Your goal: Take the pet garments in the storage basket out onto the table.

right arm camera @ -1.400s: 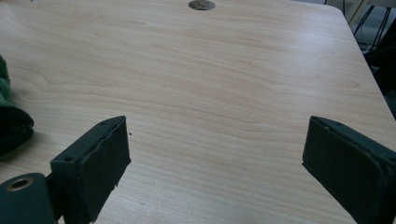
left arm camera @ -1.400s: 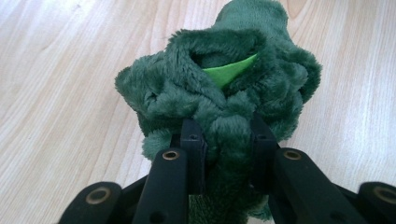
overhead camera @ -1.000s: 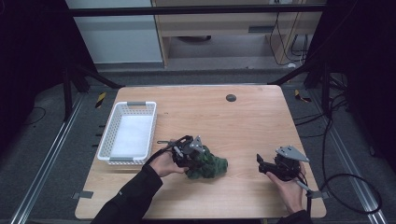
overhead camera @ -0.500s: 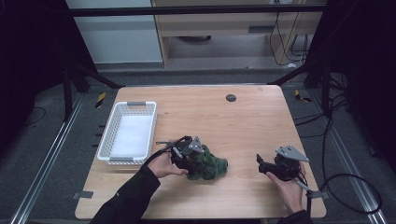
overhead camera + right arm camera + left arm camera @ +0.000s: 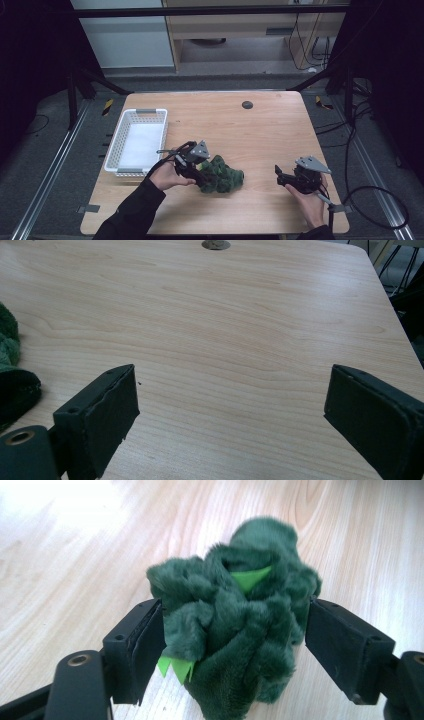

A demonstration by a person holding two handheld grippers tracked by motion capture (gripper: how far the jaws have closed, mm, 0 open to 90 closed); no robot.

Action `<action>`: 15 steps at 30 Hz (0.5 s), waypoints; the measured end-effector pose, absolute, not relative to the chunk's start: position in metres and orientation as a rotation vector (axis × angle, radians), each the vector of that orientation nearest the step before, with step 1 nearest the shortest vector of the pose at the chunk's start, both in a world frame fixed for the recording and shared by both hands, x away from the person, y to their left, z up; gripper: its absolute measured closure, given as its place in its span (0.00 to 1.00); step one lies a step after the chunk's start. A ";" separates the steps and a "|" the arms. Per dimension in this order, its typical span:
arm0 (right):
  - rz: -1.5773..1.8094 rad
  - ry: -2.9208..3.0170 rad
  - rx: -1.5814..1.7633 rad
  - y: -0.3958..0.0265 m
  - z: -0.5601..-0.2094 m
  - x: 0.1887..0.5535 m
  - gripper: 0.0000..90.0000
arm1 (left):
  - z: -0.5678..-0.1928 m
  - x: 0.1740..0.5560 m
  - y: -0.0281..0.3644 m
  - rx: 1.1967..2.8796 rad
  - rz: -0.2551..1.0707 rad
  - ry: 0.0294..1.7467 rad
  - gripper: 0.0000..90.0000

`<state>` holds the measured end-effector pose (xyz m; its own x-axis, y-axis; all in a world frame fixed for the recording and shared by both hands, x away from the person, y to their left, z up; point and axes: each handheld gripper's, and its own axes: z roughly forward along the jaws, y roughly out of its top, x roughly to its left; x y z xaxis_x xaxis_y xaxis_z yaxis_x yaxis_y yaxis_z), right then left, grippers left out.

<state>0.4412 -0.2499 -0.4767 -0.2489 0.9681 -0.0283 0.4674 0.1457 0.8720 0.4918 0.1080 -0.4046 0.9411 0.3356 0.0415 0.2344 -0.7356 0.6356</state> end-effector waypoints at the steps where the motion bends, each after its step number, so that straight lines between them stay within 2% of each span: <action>1: 1.030 1.804 1.375 -0.250 -0.477 0.441 0.08 | -0.405 0.492 0.108 2.429 0.201 0.402 0.25; 15: 1.038 1.801 1.379 -0.250 -0.477 0.441 0.08 | -0.393 0.474 0.145 2.110 0.329 0.656 0.26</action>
<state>0.4410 -0.2503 -0.4768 -0.2485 0.9684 -0.0217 0.4662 0.1393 0.8736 0.4739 0.1454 -0.3926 0.8256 0.5642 -0.0068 0.3324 -0.4766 0.8138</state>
